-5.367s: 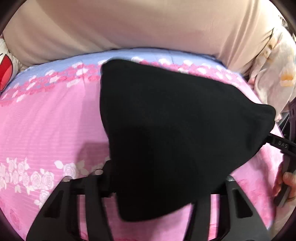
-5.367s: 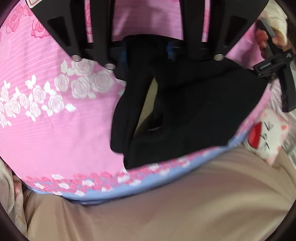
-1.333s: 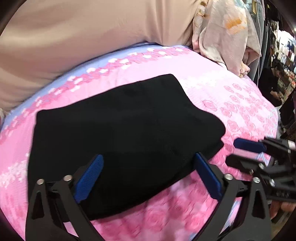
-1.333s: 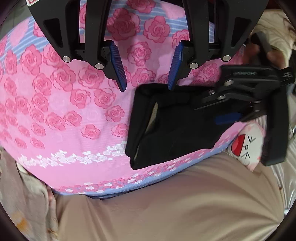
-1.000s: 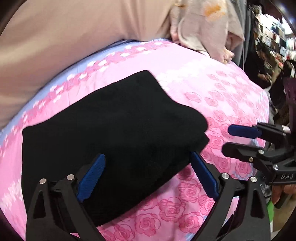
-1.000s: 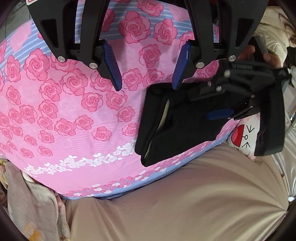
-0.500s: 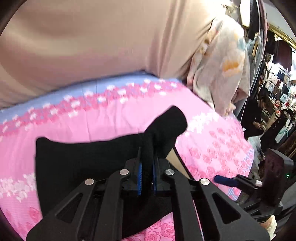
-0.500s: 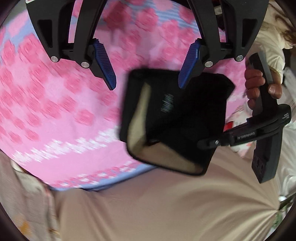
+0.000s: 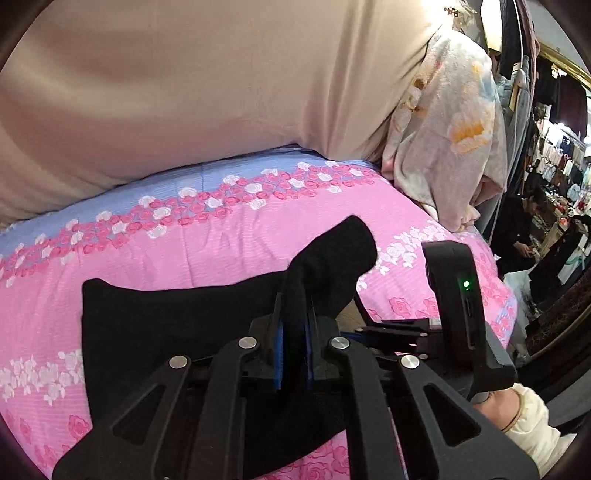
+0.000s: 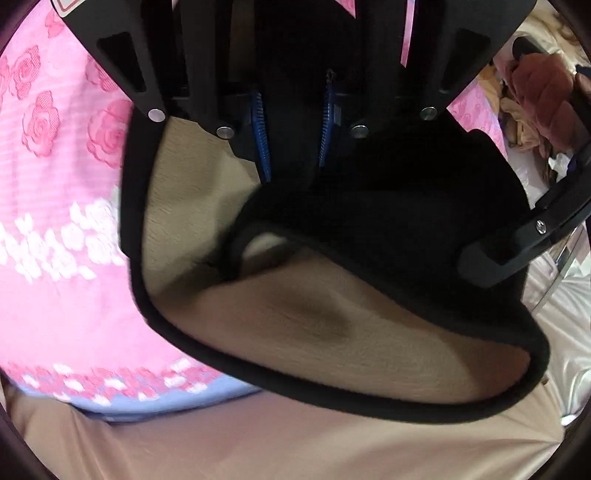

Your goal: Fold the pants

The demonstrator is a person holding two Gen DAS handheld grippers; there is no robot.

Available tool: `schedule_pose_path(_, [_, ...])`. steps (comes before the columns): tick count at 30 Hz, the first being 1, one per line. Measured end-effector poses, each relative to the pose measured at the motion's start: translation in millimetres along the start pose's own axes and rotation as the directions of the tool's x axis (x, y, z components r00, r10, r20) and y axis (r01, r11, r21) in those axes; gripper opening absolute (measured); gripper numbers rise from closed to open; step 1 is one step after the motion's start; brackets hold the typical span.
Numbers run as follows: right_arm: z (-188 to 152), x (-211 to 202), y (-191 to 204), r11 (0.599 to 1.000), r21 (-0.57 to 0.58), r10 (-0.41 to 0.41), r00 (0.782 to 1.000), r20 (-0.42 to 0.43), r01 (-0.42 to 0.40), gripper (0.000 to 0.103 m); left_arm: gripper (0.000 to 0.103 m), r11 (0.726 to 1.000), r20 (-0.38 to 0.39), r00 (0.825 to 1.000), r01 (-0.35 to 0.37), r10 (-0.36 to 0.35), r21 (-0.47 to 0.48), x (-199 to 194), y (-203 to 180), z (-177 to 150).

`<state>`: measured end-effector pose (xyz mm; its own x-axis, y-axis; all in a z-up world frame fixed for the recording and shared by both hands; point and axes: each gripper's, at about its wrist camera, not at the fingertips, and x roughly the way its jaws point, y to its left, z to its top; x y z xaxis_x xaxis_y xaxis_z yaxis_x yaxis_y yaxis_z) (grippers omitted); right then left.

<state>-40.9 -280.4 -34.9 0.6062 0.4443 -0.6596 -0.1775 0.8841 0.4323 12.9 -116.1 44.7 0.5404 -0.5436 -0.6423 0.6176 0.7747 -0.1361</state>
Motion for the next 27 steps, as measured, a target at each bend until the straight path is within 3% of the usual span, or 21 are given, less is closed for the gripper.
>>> schedule_pose_path(4, [4.9, -54.9, -6.7, 0.999, 0.017, -0.03, 0.989, 0.148, 0.028, 0.022, 0.008, 0.998, 0.013, 0.998, 0.058, -0.058, 0.009, -11.3, -7.6, -1.5])
schedule_pose_path(6, [-4.0, -57.4, -25.5, 0.996, 0.045, -0.083, 0.987, 0.135, 0.077, 0.022, 0.011, 0.996, 0.019, 0.997, 0.08, -0.081, 0.04, -13.7, -19.6, -7.8])
schedule_pose_path(7, [-13.0, -41.8, -44.4, 0.989, 0.082, -0.128, 0.989, 0.079, 0.122, 0.022, 0.011, 0.995, 0.006, 0.996, 0.089, -0.089, 0.049, -9.7, -23.8, -12.0])
schedule_pose_path(8, [-22.2, -27.5, -59.4, 0.987, 0.116, -0.12, 0.992, 0.039, 0.115, 0.023, 0.011, 0.994, -0.029, 0.995, 0.097, -0.096, 0.057, 2.2, -28.0, -19.9])
schedule_pose_path(11, [-28.1, -45.1, -65.1, 0.986, 0.161, -0.065, 0.994, 0.085, 0.05, 0.024, 0.011, 0.996, -0.172, 0.982, 0.085, -0.078, 0.036, 44.1, -30.8, -44.9])
schedule_pose_path(14, [-28.6, -75.1, -65.5, 0.982, 0.165, -0.109, 0.985, 0.136, 0.086, 0.035, 0.014, 0.994, -0.18, 0.978, 0.106, -0.101, 0.019, 42.0, -29.1, -54.8])
schedule_pose_path(16, [-26.4, -88.1, -73.3, 0.981, 0.194, -0.056, 0.987, 0.153, 0.026, 0.035, 0.034, 0.996, -0.159, 0.984, 0.084, -0.077, 0.04, 30.9, -30.0, -54.3])
schedule_pose_path(18, [-20.7, -87.5, -79.1, 0.979, 0.201, -0.007, 0.989, 0.15, -0.023, 0.035, 0.079, 0.997, -0.114, 0.993, 0.044, -0.037, 0.057, 15.7, -30.0, -53.4])
schedule_pose_path(20, [-12.4, -71.5, -71.9, 0.987, 0.163, -0.024, 0.995, 0.097, 0.008, 0.035, 0.084, 0.998, -0.06, 0.998, 0.033, -0.029, 0.059, -1.1, -31.1, -50.9])
schedule_pose_path(22, [-9.1, -51.0, -64.4, 0.988, 0.154, 0.014, 0.999, 0.05, -0.021, 0.035, 0.088, 0.997, -0.036, 0.999, 0.027, -0.025, 0.069, -11.3, -32.9, -46.5])
schedule_pose_path(24, [-6.7, -40.1, -56.4, 0.99, 0.137, 0.022, 0.999, 0.027, -0.025, 0.051, 0.091, 0.997, -0.014, 1.0, -0.015, 0.016, 0.078, -19.2, -31.7, -44.4])
schedule_pose_path(27, [3.1, -25.7, -39.9, 0.997, 0.079, 0.005, 1.0, 0.014, -0.006, 0.057, 0.094, 0.993, -0.007, 0.997, -0.08, 0.08, 0.082, -21.6, -26.7, -42.4])
